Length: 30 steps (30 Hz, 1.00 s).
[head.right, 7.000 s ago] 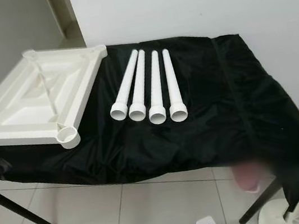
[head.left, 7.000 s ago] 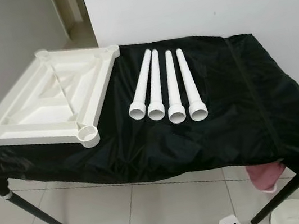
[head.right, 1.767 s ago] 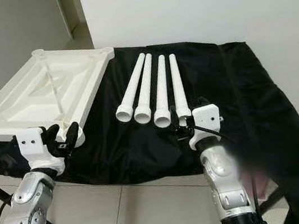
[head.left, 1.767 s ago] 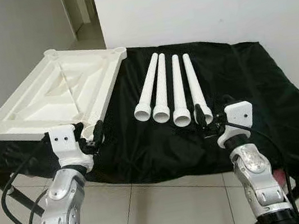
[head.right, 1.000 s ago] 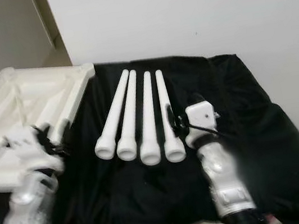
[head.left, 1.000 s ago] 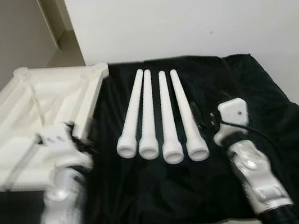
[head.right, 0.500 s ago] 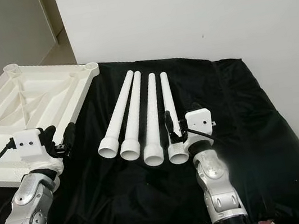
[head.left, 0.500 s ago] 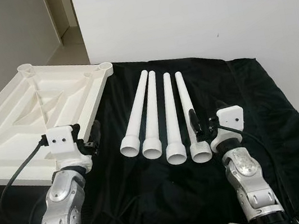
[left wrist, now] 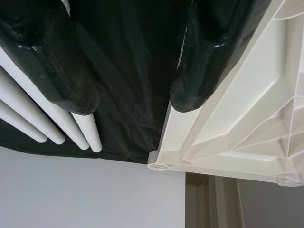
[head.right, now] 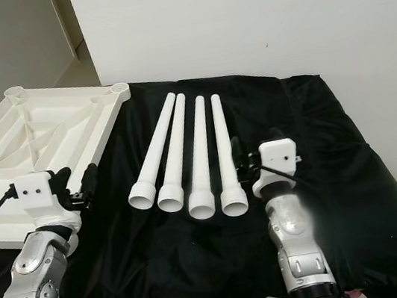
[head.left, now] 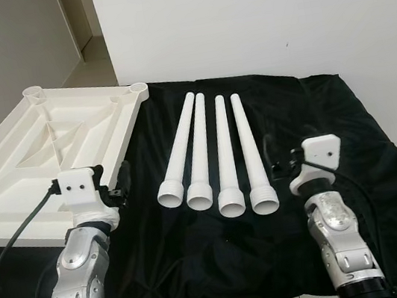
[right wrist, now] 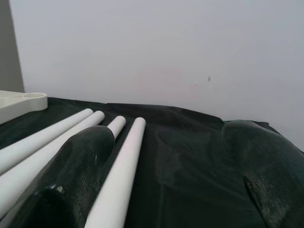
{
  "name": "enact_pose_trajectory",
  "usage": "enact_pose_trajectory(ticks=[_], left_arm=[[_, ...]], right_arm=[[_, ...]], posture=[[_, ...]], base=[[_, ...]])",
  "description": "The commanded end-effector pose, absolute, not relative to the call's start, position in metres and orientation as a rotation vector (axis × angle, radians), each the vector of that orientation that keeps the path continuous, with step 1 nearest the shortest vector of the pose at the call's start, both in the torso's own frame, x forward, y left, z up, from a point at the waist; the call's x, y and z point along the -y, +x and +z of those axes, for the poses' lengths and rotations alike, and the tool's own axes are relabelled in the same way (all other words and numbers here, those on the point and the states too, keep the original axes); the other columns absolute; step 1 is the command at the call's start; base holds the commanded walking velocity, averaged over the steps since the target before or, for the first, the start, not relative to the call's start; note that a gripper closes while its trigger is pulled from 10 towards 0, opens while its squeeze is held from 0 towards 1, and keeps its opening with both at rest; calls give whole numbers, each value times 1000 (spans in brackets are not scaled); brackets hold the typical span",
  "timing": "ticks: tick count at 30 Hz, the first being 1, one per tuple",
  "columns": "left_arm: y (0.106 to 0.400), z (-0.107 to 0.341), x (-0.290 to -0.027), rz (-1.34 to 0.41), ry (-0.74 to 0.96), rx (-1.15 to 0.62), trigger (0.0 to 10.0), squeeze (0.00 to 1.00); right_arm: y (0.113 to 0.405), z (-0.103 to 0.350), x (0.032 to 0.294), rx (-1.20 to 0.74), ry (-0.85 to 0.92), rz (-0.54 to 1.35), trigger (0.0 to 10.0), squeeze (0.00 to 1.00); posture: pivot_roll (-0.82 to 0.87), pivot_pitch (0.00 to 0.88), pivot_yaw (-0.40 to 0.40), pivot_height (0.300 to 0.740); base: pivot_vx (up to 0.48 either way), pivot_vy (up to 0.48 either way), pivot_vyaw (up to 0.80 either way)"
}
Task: Building children table
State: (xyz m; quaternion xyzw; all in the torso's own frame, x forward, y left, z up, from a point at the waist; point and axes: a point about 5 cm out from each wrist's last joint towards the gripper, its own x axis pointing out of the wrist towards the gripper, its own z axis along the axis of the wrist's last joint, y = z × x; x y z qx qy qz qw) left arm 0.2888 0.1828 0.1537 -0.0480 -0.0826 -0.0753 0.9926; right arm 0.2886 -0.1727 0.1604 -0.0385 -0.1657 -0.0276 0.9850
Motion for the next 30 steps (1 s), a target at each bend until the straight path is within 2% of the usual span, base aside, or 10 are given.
enact_pose_trajectory(ticks=[1, 30], left_arm=[[288, 150, -183, -168, -95, 145, 10000, 0], [292, 150, -183, -177, -93, 138, 10000, 0]], right_arm=[[289, 161, 175, 337, -77, -64, 10000, 0], [287, 157, 175, 335, -72, -81, 10000, 0]], posture=[[-24, 9, 19, 740], [-35, 8, 26, 740]], base=[[0, 270, 0], [0, 363, 0]])
